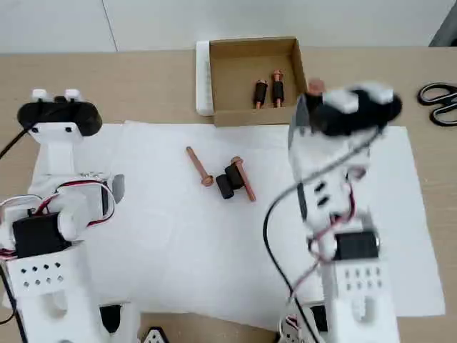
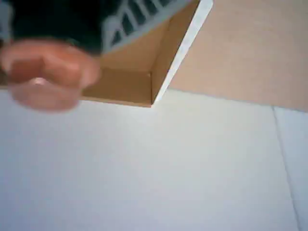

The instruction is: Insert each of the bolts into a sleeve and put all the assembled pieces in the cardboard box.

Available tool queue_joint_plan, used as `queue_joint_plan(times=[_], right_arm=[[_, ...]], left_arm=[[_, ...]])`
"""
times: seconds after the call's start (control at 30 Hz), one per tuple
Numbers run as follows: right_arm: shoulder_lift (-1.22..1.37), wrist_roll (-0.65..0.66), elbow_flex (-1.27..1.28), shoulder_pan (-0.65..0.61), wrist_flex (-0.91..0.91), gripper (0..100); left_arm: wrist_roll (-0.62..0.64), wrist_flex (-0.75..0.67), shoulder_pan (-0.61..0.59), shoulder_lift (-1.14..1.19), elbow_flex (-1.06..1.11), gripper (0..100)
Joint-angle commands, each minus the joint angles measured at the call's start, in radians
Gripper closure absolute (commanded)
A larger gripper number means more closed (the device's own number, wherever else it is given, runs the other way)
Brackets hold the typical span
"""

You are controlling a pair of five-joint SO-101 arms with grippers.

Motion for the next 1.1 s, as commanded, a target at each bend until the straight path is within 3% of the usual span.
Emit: queue_joint_plan(times=[0.0, 0.27, 0.47, 0.6, 0.83, 1.07], right_arm=[[0.43, 0.008, -0.338, 0.007, -0.104, 99.5], [1.129, 0.011, -0.957, 0.005, -0.163, 99.5], [1.492, 0.011, -1.293, 0.01, -0.16, 99.1], [1.603, 0.011, -1.379, 0.01, -0.143, 98.6], [1.643, 0.012, -1.382, 0.012, -0.03, 83.1], [1.635, 0.006, -1.382, 0.008, -0.012, 82.9]], left_arm=[[-0.008, 0.0, -0.006, -0.012, 0.024, 78], [-0.008, 0.002, -0.008, -0.012, 0.082, 78], [-0.008, 0.002, -0.008, -0.012, 0.091, 78], [-0.008, 0.002, -0.008, -0.012, 0.091, 78], [-0.008, 0.002, -0.003, -0.012, 0.093, 78], [-0.008, 0.002, -0.003, -0.012, 0.093, 78]])
